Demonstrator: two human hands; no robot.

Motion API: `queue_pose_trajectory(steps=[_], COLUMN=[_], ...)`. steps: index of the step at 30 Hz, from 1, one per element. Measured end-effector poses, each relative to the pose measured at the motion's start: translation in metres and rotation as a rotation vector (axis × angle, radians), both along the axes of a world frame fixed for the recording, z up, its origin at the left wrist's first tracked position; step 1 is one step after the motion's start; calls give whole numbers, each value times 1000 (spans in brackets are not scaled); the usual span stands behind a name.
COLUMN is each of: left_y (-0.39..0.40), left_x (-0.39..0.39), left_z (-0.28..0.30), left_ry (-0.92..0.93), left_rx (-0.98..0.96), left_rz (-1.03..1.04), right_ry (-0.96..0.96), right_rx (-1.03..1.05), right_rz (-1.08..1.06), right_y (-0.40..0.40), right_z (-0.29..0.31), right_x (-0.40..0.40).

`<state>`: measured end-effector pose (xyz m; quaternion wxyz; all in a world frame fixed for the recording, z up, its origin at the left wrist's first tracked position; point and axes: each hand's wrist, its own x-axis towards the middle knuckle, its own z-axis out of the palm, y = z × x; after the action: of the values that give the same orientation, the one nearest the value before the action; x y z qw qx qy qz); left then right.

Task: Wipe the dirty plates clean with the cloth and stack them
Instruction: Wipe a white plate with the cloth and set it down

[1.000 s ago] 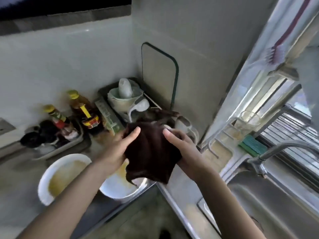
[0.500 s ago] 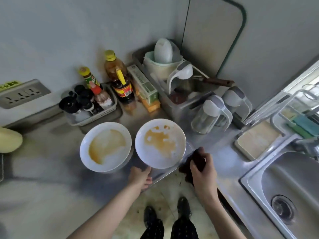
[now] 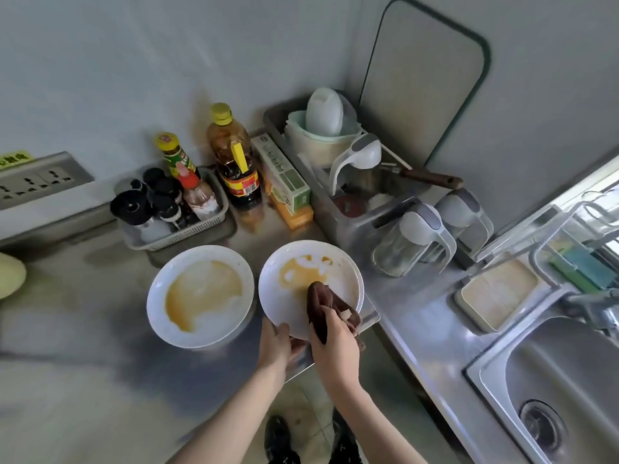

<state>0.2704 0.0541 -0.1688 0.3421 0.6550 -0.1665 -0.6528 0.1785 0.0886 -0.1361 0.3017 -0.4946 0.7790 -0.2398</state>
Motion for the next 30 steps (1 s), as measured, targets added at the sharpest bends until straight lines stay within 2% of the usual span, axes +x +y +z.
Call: queue_pose_trajectory(steps=[4, 7, 8, 11, 16, 18, 23, 26, 28, 30], left_y=[-6, -9, -9, -11, -12, -13, -20, -19, -19, -17], left_x=[10, 13, 13, 11, 14, 18, 35, 49, 58, 64], left_z=[4, 16, 22, 38, 61, 72, 103, 116, 121, 131], left_ry=[-288, -605, -648, -627, -199, -125, -251, -244, -209, -268], left_rx=[-20, -145, -212, -361, -346, -359, -516, -532, -507, -506], left_rz=[-165, -300, -289, -225, 56, 140, 115, 69, 139, 161], right_ry=[16, -27, -51, -111, -21, -1, -85, -143, -77, 91], right_rx=[7, -10, -29, -94, -301, -390, -467, -412, -423, -516], right_rz=[43, 17, 7, -17, 7, 36, 181, 357, 472, 566], right_y=[1, -2, -2, 1, 3, -2, -18, -19, -17, -14], right_z=[0, 5, 5, 10, 37, 56, 94, 97, 92, 81], right_x=[7, 8, 9, 12, 16, 23, 53, 65, 67, 64])
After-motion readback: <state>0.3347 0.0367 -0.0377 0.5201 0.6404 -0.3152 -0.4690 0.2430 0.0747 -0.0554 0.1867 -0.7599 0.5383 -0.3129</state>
